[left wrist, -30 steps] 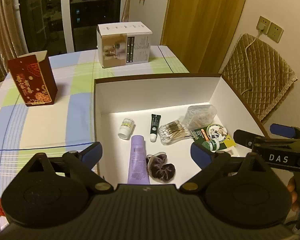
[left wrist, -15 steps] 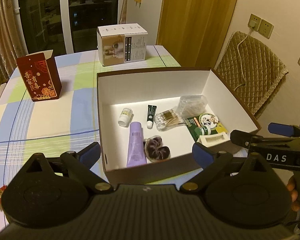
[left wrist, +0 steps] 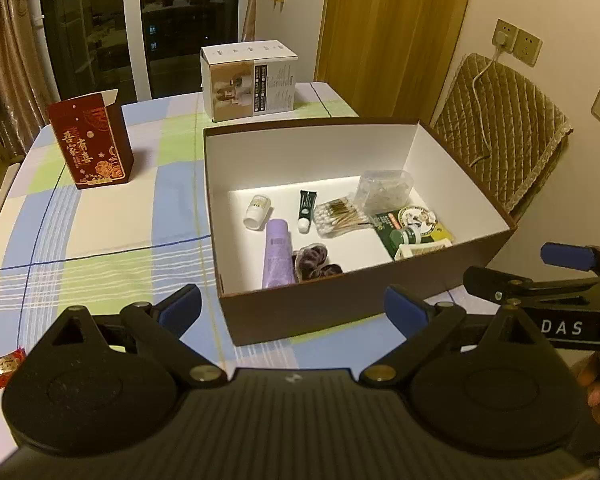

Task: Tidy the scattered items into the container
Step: 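Withdraw both open tools from the box back over the table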

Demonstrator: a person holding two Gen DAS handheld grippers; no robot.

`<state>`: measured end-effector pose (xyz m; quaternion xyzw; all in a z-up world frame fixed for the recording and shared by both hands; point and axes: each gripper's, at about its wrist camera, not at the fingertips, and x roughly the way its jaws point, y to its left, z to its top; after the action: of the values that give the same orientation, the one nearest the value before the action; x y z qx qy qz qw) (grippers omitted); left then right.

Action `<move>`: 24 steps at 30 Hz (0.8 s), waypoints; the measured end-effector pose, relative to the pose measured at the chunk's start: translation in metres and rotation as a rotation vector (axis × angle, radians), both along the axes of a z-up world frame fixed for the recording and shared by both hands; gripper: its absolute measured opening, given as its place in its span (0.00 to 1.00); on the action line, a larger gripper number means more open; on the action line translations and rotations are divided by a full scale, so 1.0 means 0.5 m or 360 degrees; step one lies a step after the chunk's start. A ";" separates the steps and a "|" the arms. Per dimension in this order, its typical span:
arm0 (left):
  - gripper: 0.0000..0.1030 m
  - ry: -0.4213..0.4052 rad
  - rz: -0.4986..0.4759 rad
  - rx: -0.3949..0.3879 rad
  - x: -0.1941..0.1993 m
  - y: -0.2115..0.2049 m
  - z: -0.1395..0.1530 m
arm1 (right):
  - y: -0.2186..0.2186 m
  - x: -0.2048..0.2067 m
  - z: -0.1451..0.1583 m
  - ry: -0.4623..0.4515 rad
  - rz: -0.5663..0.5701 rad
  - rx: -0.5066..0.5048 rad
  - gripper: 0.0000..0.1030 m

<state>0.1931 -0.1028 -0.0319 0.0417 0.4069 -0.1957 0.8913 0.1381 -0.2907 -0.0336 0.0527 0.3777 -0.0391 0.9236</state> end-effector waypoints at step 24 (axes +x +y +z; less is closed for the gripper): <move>0.94 0.0044 0.0126 0.0058 -0.042 0.168 -0.044 | 0.129 0.005 -0.056 0.0123 0.0172 0.0141 1.00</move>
<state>0.1720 -0.0188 -0.0539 0.0390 0.4240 -0.1534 0.8917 0.1408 -0.2261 -0.0618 0.0714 0.4165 0.0256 0.9059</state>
